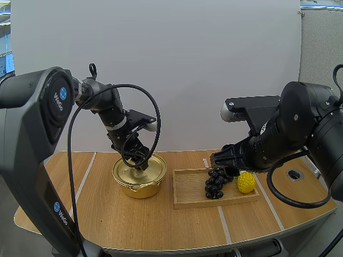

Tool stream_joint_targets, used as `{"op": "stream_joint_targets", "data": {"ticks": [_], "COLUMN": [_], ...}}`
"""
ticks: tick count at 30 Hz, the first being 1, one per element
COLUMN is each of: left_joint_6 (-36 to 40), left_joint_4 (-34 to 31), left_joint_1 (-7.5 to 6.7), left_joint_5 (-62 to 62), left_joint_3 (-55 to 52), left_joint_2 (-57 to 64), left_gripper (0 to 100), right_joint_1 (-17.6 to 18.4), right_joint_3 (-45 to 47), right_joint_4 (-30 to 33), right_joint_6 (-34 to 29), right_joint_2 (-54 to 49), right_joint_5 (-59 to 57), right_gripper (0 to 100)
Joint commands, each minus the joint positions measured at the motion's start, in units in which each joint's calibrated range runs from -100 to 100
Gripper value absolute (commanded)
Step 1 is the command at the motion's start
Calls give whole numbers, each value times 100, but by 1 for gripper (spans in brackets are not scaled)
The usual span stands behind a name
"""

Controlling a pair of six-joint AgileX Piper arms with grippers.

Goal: Open the pot, put the pineapple inside, and close it

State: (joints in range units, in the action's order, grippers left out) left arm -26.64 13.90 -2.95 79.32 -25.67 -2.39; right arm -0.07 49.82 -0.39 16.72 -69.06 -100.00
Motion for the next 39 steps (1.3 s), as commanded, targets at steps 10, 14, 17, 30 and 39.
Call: {"op": "stream_joint_targets", "data": {"ticks": [10,14,17,30,39], "left_joint_6": [-2,-2,-2,-2,8], "left_joint_4": [38,38,38,136,148], "left_joint_1": [-23,-23,-23,-23,-23], "left_joint_5": [-56,-56,-56,-160,-55], "left_joint_3": [133,133,133,133,133], "left_joint_2": [-282,-293,-293,-293,-83], "left_gripper": [100,100,100,0,0], "right_joint_1": [-24,-24,-24,-24,-24], "right_joint_3": [-41,-41,-41,-41,-41], "right_joint_4": [-8,-8,-8,-8,-8], "right_joint_6": [-14,-14,-14,-14,-14], "right_joint_2": [-12,-12,-12,-12,-12], "right_joint_5": [0,0,0,0,0], "right_gripper": [100,100,100,100,100]}}
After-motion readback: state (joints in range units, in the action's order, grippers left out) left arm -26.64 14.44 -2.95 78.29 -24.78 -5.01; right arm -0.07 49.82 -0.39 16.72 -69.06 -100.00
